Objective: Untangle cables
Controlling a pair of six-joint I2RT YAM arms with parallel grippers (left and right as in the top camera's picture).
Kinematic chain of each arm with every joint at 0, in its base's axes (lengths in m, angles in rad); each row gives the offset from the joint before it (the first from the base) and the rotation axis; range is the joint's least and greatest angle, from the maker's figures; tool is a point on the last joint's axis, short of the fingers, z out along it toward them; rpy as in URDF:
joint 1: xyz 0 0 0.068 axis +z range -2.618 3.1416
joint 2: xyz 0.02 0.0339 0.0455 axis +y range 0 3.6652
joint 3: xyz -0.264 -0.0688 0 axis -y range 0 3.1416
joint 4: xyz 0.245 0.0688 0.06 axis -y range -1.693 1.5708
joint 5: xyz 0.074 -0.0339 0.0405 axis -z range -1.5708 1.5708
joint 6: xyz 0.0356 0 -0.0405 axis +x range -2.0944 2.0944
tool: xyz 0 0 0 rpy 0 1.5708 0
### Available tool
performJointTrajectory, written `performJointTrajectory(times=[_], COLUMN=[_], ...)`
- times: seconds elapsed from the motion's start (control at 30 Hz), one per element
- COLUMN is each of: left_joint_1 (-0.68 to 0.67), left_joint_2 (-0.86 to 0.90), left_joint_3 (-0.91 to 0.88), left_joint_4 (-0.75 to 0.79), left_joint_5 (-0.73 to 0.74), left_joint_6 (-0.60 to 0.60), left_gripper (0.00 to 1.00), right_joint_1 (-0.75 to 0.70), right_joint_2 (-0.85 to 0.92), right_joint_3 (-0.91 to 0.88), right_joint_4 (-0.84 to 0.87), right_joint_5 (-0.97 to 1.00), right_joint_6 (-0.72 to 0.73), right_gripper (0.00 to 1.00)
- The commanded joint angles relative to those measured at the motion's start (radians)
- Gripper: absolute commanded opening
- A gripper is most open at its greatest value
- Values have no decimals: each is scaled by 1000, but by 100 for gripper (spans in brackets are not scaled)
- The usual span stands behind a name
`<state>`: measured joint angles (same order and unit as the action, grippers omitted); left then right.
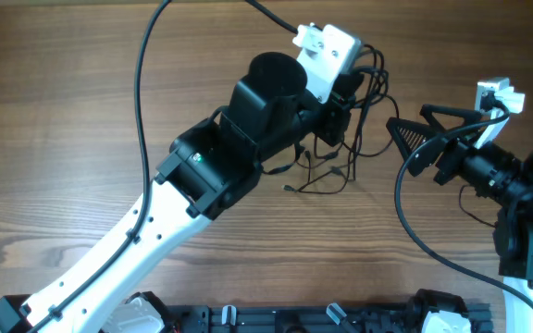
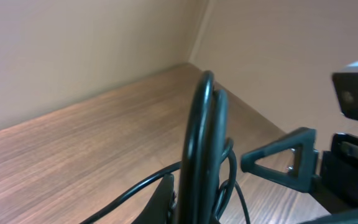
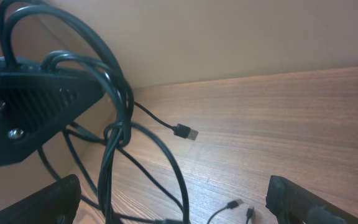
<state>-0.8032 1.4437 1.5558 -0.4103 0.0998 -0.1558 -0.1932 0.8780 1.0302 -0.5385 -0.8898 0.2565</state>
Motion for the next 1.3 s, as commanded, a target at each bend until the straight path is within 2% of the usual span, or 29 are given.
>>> performJointTrajectory(times=[0.0,0.43,0.5,0.53,0.63,0.77,0.93,0.97,1.0,1.07,1.17,1.27], left_joint_1=[-13,-13,-13,-13,-13,-13,-13,-13,-13,-13,-12,-11], left_joint_2=[-3,-3,-3,-3,-3,-3,-3,-3,-3,-3,-3,-3], left_joint_3=[15,15,15,15,15,15,15,15,15,15,15,15], left_joint_4=[11,7,7,6,6,7,7,7,7,5,6,-11], left_joint_5=[23,23,23,23,24,123,158,169,187,200,155,-21], left_joint_6=[-5,-5,-5,-5,-5,-5,-5,-5,-5,-5,-5,-10], left_gripper=[4,4,4,4,4,4,4,4,4,4,4,4], right_joint_1=[0,0,0,0,0,0,0,0,0,0,0,0], right_joint_2=[0,0,0,0,0,9,39,47,54,65,69,52], right_joint_3=[2,2,2,2,2,2,2,2,2,2,2,2], right_joint_4=[5,5,5,5,5,6,6,6,6,6,6,6], right_joint_5=[-7,17,14,-3,-63,-134,-185,-185,-186,-186,-206,-256], right_joint_6=[-19,-19,-33,-68,-197,-298,-309,-309,-309,-306,-286,-280], right_gripper=[98,98,92,86,77,63,60,55,40,5,4,4])
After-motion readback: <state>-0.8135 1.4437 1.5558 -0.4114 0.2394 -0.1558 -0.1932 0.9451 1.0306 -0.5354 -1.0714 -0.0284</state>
